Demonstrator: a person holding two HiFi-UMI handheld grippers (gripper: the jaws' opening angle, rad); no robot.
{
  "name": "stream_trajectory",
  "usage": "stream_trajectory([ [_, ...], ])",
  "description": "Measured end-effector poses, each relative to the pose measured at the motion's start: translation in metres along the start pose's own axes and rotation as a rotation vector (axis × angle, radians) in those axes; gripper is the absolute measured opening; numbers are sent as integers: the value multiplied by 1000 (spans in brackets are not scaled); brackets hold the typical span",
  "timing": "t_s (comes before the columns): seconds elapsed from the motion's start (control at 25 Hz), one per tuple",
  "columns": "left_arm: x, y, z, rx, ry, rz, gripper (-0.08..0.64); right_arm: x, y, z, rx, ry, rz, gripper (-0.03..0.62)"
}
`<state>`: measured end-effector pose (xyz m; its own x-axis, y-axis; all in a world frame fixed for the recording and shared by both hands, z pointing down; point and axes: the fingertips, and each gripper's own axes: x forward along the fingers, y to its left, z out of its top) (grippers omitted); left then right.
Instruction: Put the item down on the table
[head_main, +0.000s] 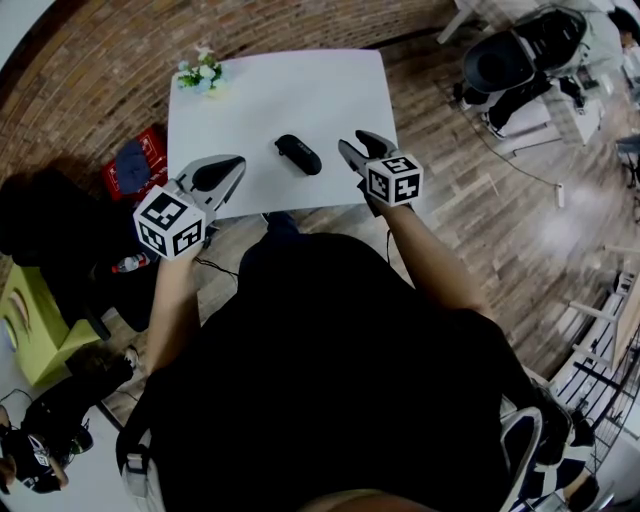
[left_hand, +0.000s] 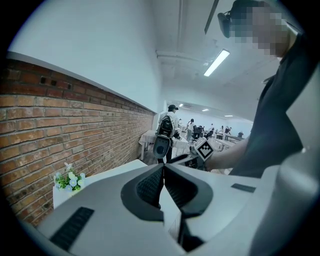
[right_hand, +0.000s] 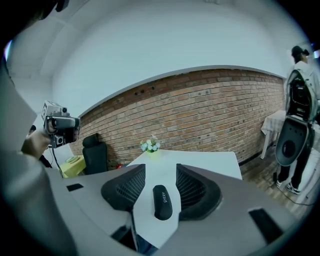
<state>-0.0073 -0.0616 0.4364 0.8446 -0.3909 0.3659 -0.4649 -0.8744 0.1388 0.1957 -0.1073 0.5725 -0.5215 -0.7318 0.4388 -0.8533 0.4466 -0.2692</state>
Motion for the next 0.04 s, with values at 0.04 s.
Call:
stream_trajectory([
  [0.04,0,-1,0,0,1,0,11,-1,0,0,-1,-1,1,202],
])
